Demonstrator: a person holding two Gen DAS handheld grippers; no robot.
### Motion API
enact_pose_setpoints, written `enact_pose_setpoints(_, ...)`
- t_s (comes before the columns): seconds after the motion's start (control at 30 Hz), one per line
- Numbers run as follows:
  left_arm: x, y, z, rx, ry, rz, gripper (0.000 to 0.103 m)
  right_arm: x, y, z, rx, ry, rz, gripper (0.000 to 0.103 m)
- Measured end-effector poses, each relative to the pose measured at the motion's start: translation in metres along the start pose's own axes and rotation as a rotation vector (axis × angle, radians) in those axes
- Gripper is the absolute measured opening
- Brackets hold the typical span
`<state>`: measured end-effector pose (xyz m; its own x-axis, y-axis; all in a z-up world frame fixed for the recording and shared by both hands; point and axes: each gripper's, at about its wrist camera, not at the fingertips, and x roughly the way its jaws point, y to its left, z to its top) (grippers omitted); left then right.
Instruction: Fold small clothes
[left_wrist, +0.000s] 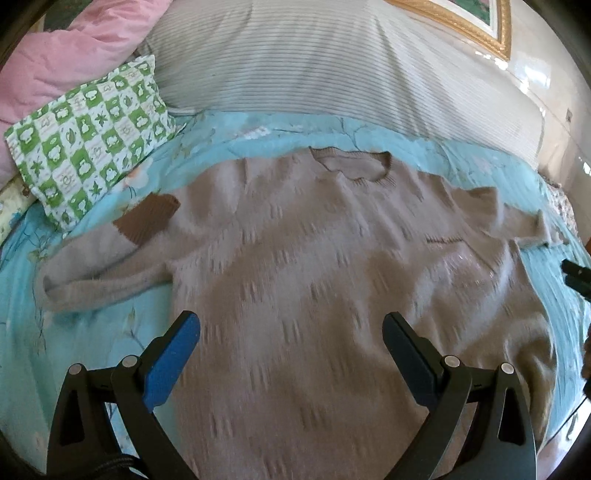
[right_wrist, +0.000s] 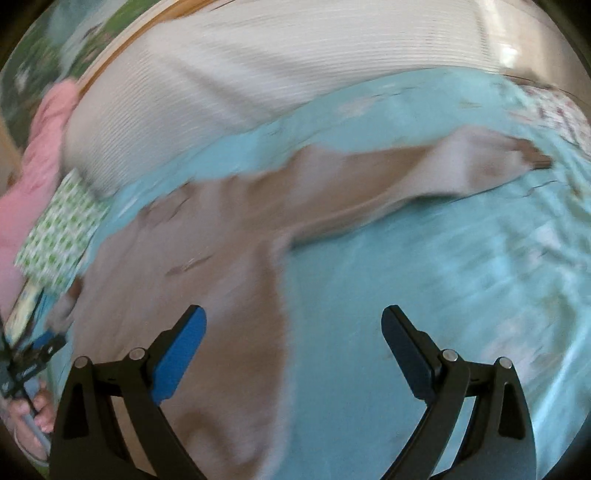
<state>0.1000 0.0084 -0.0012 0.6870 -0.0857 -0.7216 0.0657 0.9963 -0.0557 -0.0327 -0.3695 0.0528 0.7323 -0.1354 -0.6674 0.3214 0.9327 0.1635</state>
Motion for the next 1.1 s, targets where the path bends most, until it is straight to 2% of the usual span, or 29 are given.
enact_pose_setpoints(0.17,0.024,0.003,0.022,-0.008,0.005,0.028,0.099,-0.001,-0.092,0.042,0.157,-0.074,-0.086,0.096)
enact_pose_setpoints(0.27,0.040,0.004,0.034,-0.015,0.011,0.043,0.099,0.012,-0.146,0.061,0.264,-0.068,-0.140,0.095)
enact_pose_setpoints(0.43,0.068,0.009,0.052,-0.038,0.027,0.066,0.099,0.043,-0.223,0.082,0.479,-0.069,-0.182,0.081)
enact_pose_setpoints(0.5,0.078,0.012,0.056,-0.048,0.038,0.076,0.099,0.062,-0.238,0.086,0.553,-0.064,-0.187,0.073)
enact_pose_setpoints(0.57,0.088,0.017,0.058,-0.066,0.061,0.073,0.099,0.067,-0.250,0.092,0.592,-0.080,-0.187,0.070)
enact_pose_setpoints(0.6,0.092,0.017,0.056,-0.066,0.077,0.077,0.099,0.070,-0.251,0.096,0.587,-0.082,-0.198,0.066)
enact_pose_setpoints(0.67,0.098,0.018,0.053,-0.064,0.100,0.083,0.099,0.076,-0.250,0.108,0.555,-0.061,-0.239,0.039)
enact_pose_setpoints(0.7,0.100,0.018,0.052,-0.062,0.103,0.083,0.099,0.079,-0.249,0.111,0.551,-0.048,-0.237,0.014)
enact_pose_setpoints(0.73,0.100,0.018,0.051,-0.057,0.106,0.085,0.099,0.082,-0.247,0.113,0.553,-0.037,-0.229,0.007)
enact_pose_setpoints(0.83,0.097,0.018,0.048,-0.055,0.106,0.072,0.099,0.076,-0.219,0.122,0.481,-0.060,-0.213,0.007)
enact_pose_setpoints(0.93,0.090,0.020,0.046,-0.062,0.098,0.055,0.099,0.063,-0.160,0.129,0.379,-0.099,-0.110,0.007)
enact_pose_setpoints(1.1,0.073,0.026,0.039,-0.076,0.096,0.001,0.099,0.067,-0.038,0.127,0.218,-0.068,0.148,0.007)
